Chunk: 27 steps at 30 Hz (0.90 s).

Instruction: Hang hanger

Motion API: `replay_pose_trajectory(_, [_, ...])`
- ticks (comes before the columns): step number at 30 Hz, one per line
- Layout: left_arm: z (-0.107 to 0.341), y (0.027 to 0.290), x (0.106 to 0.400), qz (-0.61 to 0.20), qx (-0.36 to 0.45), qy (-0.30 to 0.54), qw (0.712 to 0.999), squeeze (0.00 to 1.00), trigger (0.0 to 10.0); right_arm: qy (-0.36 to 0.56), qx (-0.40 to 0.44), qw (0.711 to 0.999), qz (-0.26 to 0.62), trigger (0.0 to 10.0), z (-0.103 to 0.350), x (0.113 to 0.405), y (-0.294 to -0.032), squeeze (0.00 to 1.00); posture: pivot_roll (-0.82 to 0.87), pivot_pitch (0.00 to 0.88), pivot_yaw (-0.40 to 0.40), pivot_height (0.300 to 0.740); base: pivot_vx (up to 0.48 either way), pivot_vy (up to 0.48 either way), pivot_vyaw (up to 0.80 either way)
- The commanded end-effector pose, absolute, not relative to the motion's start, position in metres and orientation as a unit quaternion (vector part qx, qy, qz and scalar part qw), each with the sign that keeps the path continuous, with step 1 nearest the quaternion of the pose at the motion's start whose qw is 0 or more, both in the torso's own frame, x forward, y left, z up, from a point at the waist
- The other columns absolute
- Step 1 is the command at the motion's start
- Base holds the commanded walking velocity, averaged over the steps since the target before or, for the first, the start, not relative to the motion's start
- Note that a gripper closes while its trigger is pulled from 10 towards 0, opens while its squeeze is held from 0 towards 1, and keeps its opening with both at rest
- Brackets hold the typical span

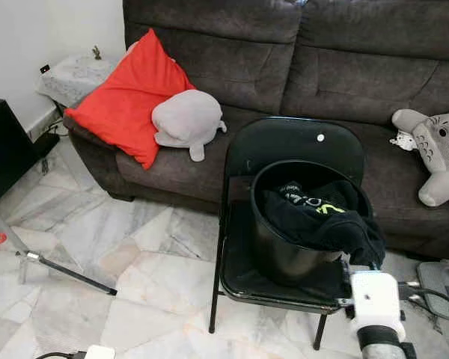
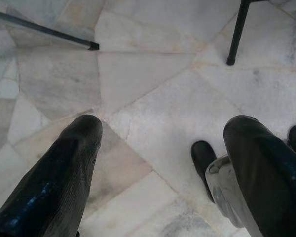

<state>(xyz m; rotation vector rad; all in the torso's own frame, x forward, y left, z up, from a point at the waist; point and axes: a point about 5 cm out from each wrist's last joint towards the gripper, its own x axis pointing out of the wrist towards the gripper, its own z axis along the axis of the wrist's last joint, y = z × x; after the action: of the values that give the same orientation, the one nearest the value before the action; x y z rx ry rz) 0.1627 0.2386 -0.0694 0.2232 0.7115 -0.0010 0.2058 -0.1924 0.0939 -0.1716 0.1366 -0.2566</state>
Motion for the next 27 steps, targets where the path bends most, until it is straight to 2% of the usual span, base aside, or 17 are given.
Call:
replay_pose_trajectory(1, [-0.075, 0.239, 0.153, -0.002, 0.113, 0.369, 0.922, 0.00, 10.0, 0.077, -0.036, 0.987, -0.140, 10.0, 0.091, 0.199, -0.197, 0.00, -0.12, 0.118, -0.004, 0.740, 0.000, 0.000, 0.00])
replay_pose_trajectory(10, [-0.076, 0.237, 0.153, -0.003, 0.115, 0.374, 0.920, 0.00, 10.0, 0.066, 0.042, 0.983, -0.164, 10.0, 0.083, 0.203, -0.208, 0.00, -0.12, 0.123, -0.003, 0.740, 0.000, 0.000, 0.00])
replay_pose_trajectory(20, [-0.075, 0.237, 0.155, -0.005, 0.115, 0.371, 0.921, 0.00, 10.0, 0.041, 0.068, 0.994, -0.077, 10.0, 0.086, 0.218, -0.192, 0.00, -0.12, 0.129, -0.001, 0.740, 0.000, 0.000, 0.00])
replay_pose_trajectory(22, [-0.075, 0.238, 0.155, -0.005, 0.115, 0.372, 0.921, 0.00, 10.0, 0.034, 0.069, 0.995, -0.064, 10.0, 0.086, 0.217, -0.188, 0.79, -0.11, 0.131, 0.000, 0.740, 0.000, 0.000, 0.00])
replay_pose_trajectory(27, [-0.075, 0.238, 0.154, -0.006, 0.116, 0.374, 0.920, 0.00, 10.0, 0.043, 0.070, 0.996, -0.042, 10.0, 0.081, 0.216, -0.182, 0.80, -0.12, 0.133, 0.001, 0.740, 0.000, 0.000, 0.00])
